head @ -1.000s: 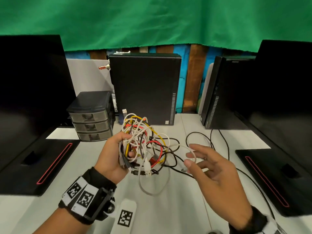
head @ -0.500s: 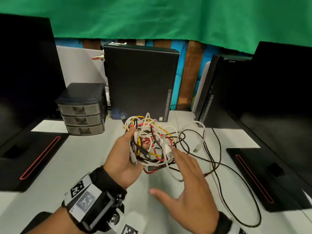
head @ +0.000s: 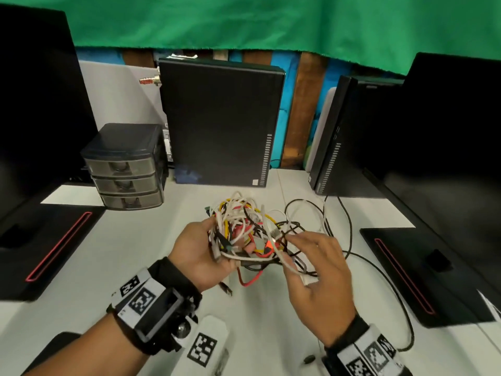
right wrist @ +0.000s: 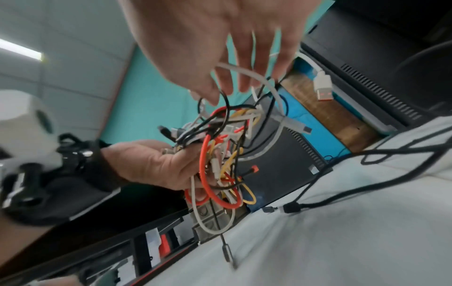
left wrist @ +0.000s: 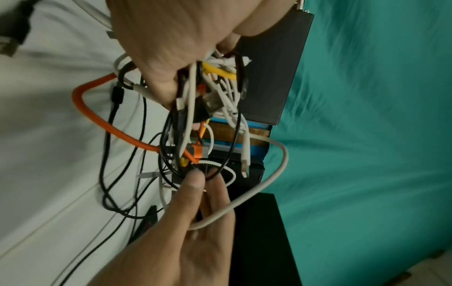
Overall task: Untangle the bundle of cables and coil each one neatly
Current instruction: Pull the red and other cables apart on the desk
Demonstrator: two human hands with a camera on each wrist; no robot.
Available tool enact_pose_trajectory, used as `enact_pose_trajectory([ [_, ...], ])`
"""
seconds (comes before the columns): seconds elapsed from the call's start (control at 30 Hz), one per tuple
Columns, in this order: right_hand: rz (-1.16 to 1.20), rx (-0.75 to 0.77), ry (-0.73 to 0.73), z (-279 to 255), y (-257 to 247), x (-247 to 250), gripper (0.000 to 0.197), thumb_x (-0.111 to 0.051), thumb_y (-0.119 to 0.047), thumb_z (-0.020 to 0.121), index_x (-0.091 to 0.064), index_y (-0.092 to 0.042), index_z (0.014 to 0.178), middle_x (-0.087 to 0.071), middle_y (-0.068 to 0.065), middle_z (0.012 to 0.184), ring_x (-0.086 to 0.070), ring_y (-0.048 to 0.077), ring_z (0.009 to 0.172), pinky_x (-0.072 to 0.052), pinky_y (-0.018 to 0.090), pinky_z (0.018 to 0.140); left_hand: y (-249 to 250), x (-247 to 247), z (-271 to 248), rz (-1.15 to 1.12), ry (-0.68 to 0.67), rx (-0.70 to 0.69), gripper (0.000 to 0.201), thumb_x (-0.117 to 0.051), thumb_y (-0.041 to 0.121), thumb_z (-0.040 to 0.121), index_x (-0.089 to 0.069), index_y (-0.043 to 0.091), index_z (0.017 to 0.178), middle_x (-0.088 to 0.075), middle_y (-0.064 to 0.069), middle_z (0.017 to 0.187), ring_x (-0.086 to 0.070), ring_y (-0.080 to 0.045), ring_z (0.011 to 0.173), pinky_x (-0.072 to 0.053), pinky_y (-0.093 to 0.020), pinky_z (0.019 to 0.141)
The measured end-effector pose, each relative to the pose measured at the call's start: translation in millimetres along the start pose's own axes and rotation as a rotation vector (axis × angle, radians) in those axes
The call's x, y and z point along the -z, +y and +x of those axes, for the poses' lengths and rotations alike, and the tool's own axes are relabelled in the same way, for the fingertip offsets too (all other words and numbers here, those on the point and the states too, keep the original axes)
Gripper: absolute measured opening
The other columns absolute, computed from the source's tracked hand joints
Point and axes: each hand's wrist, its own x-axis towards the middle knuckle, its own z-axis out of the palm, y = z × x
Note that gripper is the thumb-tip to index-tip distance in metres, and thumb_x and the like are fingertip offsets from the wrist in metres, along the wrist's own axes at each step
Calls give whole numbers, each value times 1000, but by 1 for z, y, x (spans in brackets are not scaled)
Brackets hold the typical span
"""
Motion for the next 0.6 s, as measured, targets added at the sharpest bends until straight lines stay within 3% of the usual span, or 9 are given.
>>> enact_pose_trajectory([
  [0.07, -86, 183, 77, 0, -7, 5, 11, -73, -18, 85, -75, -9, 91, -64, 0, 84, -58, 19, 77, -47, 30, 71, 9, 0, 0, -64, 19, -31, 43, -38, 18, 97, -73, -7, 93, -73, -24, 89, -72, -37, 63, -59, -54, 61],
  [0.13, -65, 148, -46, 0, -16, 6, 13, -73, -30, 87, -73, -17, 84, -56, -10, 68, -52, 9, 64, -45, 26, 60, 17, 2, -1, -124, 19, -65, 41, -38, 14, 95, -68, -5, 114, -72, -24, 107, -74, -39, 83, -60, -53, 73],
  [0.17, -31, 1, -147, 0, -23, 5, 17, -71, -42, 87, -72, -25, 89, -55, -15, 65, -51, 5, 61, -46, 25, 57, 19, 6, 0, -157, 31, -82, 42, -36, 14, 96, -66, -2, 122, -71, -22, 115, -73, -37, 94, -60, -52, 78],
  [0.23, 148, -370, -276, -3, -31, -1, 28, -73, -52, 81, -64, -39, 105, -64, -15, 76, -61, 5, 69, -51, 26, 61, 15, 8, 1, -229, 42, -104, 44, -36, 23, 100, -64, 2, 127, -70, -21, 119, -68, -37, 108, -58, -58, 75],
  [0.3, 400, -620, -200, -3, -34, -4, 54, -84, -40, 74, -49, -45, 114, -70, -14, 91, -68, 6, 80, -55, 29, 70, 4, 4, -3, -254, -23, -82, 53, -40, 44, 99, -67, 6, 124, -69, -23, 120, -66, -43, 110, -57, -65, 67],
  [0.33, 494, -651, -161, -1, -33, -4, 65, -87, -33, 73, -43, -46, 119, -72, -12, 96, -70, 7, 87, -56, 29, 76, 0, -1, -7, -226, -109, -69, 58, -40, 52, 97, -66, 10, 126, -67, -23, 124, -65, -45, 112, -57, -64, 70],
  [0.43, 699, -498, -275, 3, -41, 2, 82, -80, -20, 82, -29, -47, 140, -72, -3, 113, -67, 17, 109, -53, 35, 95, -12, -6, -11, -119, -329, -89, 58, -37, 52, 98, -59, 14, 136, -65, -19, 128, -64, -40, 114, -55, -56, 83],
  [0.53, 654, -408, -281, 2, -46, 8, 91, -74, -16, 83, -20, -54, 146, -74, 1, 95, -69, 20, 100, -50, 27, 97, -14, -3, -5, -109, -406, -154, 52, -40, 35, 96, -54, 3, 136, -65, -25, 122, -68, -42, 104, -54, -55, 83],
  [0.6, 651, -412, -258, 7, -46, 13, 93, -75, -10, 86, -18, -52, 147, -74, 3, 88, -71, 18, 93, -51, 27, 95, -11, 3, -5, -180, -493, -126, 51, -30, 30, 101, -55, -4, 130, -65, -29, 117, -68, -42, 99, -44, -56, 99],
])
